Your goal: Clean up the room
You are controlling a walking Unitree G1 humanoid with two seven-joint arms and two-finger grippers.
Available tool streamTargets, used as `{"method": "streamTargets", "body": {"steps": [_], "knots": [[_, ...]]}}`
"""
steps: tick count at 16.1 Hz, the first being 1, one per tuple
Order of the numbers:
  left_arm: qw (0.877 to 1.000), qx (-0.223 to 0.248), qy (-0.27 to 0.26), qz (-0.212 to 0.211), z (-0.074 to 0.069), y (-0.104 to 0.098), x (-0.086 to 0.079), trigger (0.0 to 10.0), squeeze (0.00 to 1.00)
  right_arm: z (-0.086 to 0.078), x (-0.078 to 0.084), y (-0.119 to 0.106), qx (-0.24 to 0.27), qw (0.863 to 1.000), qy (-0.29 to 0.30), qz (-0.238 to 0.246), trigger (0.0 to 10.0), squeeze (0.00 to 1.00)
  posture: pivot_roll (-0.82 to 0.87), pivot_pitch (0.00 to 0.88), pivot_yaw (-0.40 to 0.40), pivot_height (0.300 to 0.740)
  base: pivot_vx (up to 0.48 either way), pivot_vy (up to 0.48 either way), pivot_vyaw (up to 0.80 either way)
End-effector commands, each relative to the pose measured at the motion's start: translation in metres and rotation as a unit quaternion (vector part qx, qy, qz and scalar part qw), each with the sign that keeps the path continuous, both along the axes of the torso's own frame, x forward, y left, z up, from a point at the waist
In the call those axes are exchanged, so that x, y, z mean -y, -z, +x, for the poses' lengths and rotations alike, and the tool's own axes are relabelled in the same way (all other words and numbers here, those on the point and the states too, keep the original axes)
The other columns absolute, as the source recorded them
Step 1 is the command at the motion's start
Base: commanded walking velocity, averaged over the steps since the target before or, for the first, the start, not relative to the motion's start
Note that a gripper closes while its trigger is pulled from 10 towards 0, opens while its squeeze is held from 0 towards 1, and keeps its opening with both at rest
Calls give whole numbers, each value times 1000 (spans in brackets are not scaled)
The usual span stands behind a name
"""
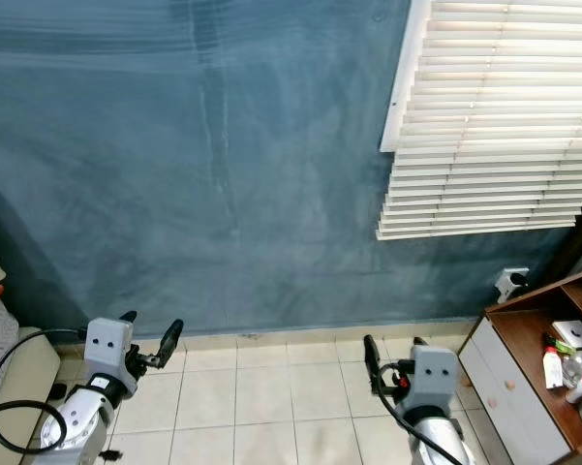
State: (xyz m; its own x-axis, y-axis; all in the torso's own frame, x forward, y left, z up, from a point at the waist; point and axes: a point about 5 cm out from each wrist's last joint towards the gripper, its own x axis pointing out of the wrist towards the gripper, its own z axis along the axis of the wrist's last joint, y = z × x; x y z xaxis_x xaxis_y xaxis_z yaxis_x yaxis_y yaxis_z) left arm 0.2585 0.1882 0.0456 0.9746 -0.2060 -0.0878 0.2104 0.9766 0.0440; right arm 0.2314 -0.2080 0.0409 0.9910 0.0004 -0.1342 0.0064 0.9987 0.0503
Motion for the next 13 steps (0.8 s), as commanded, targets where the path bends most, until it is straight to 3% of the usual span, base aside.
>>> {"method": "streamTargets", "body": {"steps": [1,6,13], "knots": [[1000,7,9,3,3,-4,5,10000,0,1,-2,-1,-2,1000,-11,-8,10000,0,-75,0,-11,740,0,0,-738],[1000,3,18,-7,4,-3,15,10000,0,-1,-2,-2,-3,1000,-19,-14,10000,0,-96,0,-8,740,0,0,-740],[1000,5,17,-6,6,-4,16,10000,0,-1,0,-5,0,1000,-7,-16,10000,0,-98,0,-7,740,0,0,0]]}}
